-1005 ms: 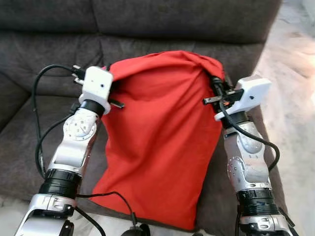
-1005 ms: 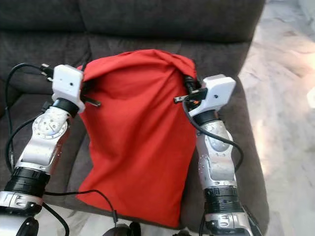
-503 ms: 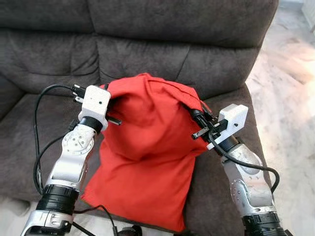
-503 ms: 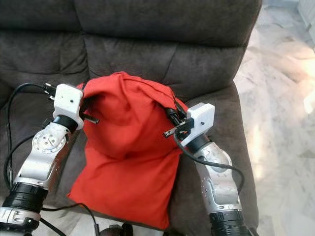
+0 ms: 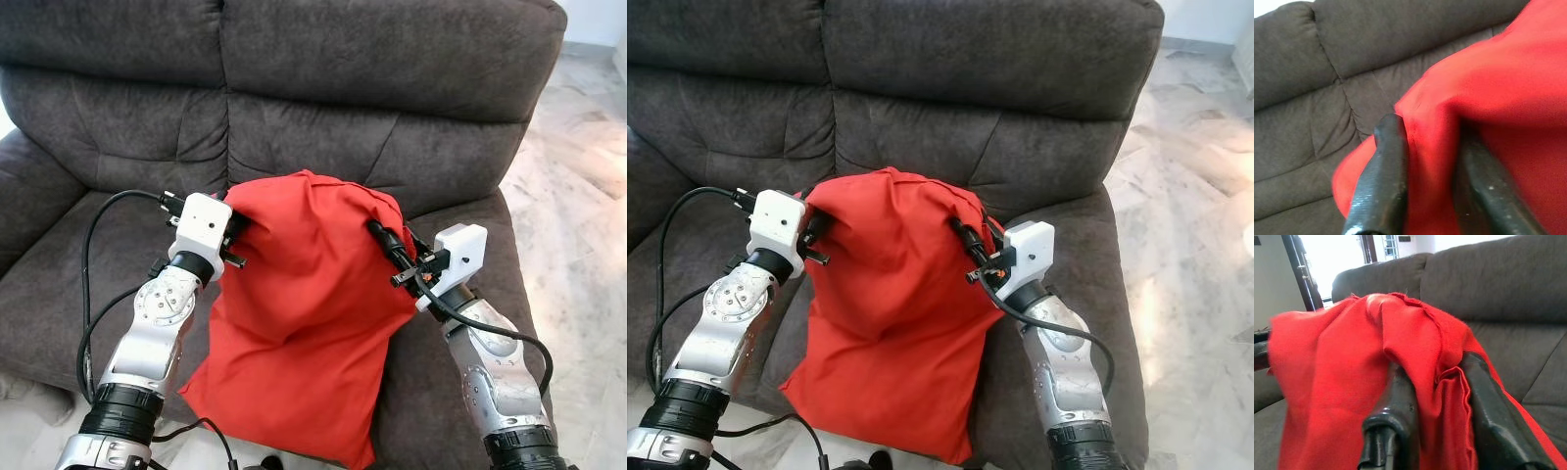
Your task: Move the pillow to the sofa from floor
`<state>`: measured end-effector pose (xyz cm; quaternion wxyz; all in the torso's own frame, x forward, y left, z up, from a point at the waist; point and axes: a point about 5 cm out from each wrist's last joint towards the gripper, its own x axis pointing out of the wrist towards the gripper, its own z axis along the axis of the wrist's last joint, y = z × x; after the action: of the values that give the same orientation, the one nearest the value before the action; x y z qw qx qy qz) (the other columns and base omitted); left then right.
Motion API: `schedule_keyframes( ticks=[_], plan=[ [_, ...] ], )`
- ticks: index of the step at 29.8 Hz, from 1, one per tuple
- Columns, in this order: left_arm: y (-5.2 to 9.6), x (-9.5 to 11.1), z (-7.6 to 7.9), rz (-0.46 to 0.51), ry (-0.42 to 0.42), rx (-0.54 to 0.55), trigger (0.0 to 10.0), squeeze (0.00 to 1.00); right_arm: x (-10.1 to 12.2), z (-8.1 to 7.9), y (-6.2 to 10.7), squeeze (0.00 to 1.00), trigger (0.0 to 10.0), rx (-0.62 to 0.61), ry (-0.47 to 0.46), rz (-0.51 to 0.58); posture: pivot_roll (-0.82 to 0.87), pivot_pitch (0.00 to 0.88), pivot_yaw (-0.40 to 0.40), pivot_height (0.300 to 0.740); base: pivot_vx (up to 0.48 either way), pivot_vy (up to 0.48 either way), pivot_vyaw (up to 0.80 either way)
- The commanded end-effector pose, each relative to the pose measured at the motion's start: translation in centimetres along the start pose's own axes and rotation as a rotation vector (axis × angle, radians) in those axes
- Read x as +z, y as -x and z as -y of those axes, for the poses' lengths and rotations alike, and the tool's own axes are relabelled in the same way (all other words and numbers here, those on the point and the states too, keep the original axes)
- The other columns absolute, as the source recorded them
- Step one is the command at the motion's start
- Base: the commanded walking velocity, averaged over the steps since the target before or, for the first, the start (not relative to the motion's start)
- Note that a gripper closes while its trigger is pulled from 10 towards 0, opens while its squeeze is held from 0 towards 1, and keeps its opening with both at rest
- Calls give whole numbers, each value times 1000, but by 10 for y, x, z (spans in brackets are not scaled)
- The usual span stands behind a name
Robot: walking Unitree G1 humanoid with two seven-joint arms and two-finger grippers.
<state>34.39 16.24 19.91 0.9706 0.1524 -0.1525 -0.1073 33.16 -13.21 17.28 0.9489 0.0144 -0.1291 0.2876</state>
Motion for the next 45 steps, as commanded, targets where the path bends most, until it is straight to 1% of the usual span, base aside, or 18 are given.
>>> schedule_keyframes(
  ticks=[1,8,9,10,11,12,13,14,16,17,19,22,23,24,26,34,41,45],
  plan=[
    [3,-5,5,-8,10,-25,10000,1000,-5,-6,-1,1000,10000,20,8,-17,5,217,46,740,0,0,0],
    [5,-12,5,-35,9,-26,10000,1000,-11,-1,1,1000,10000,-31,2,-25,9,215,52,740,0,0,0],
    [6,-15,5,-47,14,-22,10000,1000,-14,3,2,467,10000,-79,9,-39,9,214,53,740,0,0,0],
    [6,-18,5,-55,17,-20,10000,1000,-16,7,3,467,10000,-114,13,-49,9,214,53,740,0,0,0],
    [9,-26,6,-84,30,-17,10000,1000,-21,15,6,0,10000,-195,11,-68,12,210,55,740,0,0,0],
    [10,-31,6,-105,38,-16,10000,1000,-24,20,9,0,10000,-249,10,-81,12,210,55,740,0,0,0],
    [18,-52,10,-181,77,-17,10000,0,-35,35,22,0,10000,-402,-35,-113,14,202,60,740,0,0,0],
    [18,-52,10,-181,77,-17,10000,0,-35,35,22,0,10000,-402,-35,-113,14,202,60,740,0,0,0],
    [33,-81,17,-300,96,-36,10000,0,-58,56,53,0,10000,-665,-123,-177,7,187,73,740,0,0,0],
    [33,-81,17,-300,96,-36,10000,0,-58,56,53,0,10000,-665,-123,-177,7,187,73,740,0,0,0],
    [46,-102,21,-392,113,-43,10000,0,-79,63,81,0,10000,-823,-195,-248,7,177,79,740,0,0,0],
    [71,-133,30,-547,125,-64,10000,0,-114,58,125,0,10000,-961,-222,-400,-8,157,98,740,0,0,0],
    [71,-133,30,-547,125,-64,10000,0,-114,58,125,0,10000,-961,-222,-400,-8,157,98,740,0,0,0],
    [91,-152,36,-661,122,-77,10000,0,-135,48,152,0,10000,-1018,-255,-497,-20,152,108,740,0,0,0],
    [106,-163,39,-740,113,-77,10000,0,-146,40,166,0,10000,-1049,-283,-545,-33,133,114,740,0,0,0],
    [161,-192,71,-975,64,-191,10000,0,-176,9,201,0,10000,-1032,-282,-782,-100,54,121,740,0,0,0],
    [190,-202,93,-1109,79,-239,10000,0,-187,-6,214,0,10000,-993,-312,-882,-143,0,112,740,0,0,0],
    [194,-203,97,-1130,134,-194,10000,0,-190,-11,215,0,10000,-959,-328,-905,-146,0,111,740,0,0,0]
  ],
)
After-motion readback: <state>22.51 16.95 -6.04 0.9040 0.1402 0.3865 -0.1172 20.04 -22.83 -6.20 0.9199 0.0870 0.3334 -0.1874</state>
